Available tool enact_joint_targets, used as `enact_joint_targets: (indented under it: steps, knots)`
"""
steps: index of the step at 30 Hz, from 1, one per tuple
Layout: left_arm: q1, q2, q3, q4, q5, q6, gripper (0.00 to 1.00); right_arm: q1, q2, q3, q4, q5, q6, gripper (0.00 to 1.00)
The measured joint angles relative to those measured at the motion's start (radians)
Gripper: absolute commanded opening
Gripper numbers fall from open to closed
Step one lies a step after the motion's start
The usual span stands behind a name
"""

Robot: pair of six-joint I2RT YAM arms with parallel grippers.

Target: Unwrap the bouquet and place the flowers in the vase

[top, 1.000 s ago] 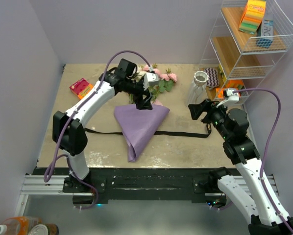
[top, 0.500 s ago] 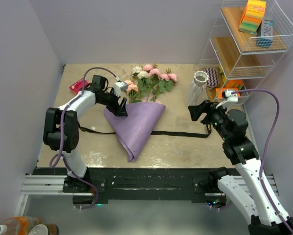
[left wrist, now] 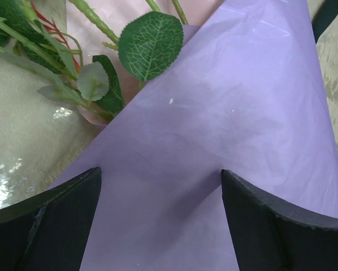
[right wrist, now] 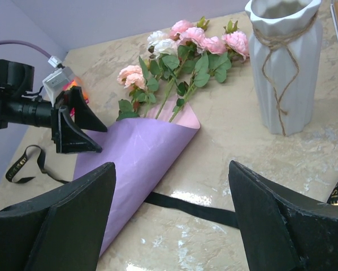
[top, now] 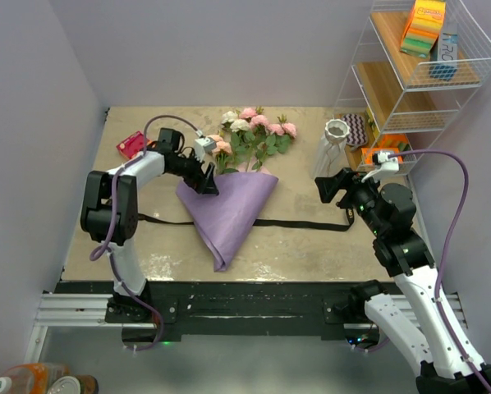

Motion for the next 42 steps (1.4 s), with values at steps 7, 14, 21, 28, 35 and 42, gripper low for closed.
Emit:
enact_joint_targets:
  steps: [7, 14, 21, 28, 35, 42]
  knots:
    - [0.041, -0.004, 0.074, 0.006, -0.042, 0.031, 0.93, 0.0, 0.002, 0.0, 0.002, 0.0, -0.001, 0.84]
    - [0.07, 0.031, 0.192, -0.055, -0.017, 0.123, 0.92, 0.0, 0.006, 0.0, 0.009, -0.001, 0.0, 0.84]
    - [0.069, 0.179, 0.278, -0.251, 0.061, 0.28, 0.91, 0.0, 0.008, 0.0, 0.009, -0.001, 0.0, 0.84]
    - [0.069, 0.251, 0.375, -0.44, 0.108, 0.439, 0.88, 0.0, 0.008, 0.0, 0.009, -0.005, 0.0, 0.83]
    - [0.069, 0.301, 0.508, -0.544, 0.138, 0.52, 0.68, 0.0, 0.008, 0.0, 0.018, -0.029, 0.003, 0.82]
    - [0.07, 0.449, 0.624, -0.66, 0.152, 0.597, 0.6, 0.0, 0.008, 0.007, 0.022, -0.031, 0.003, 0.81]
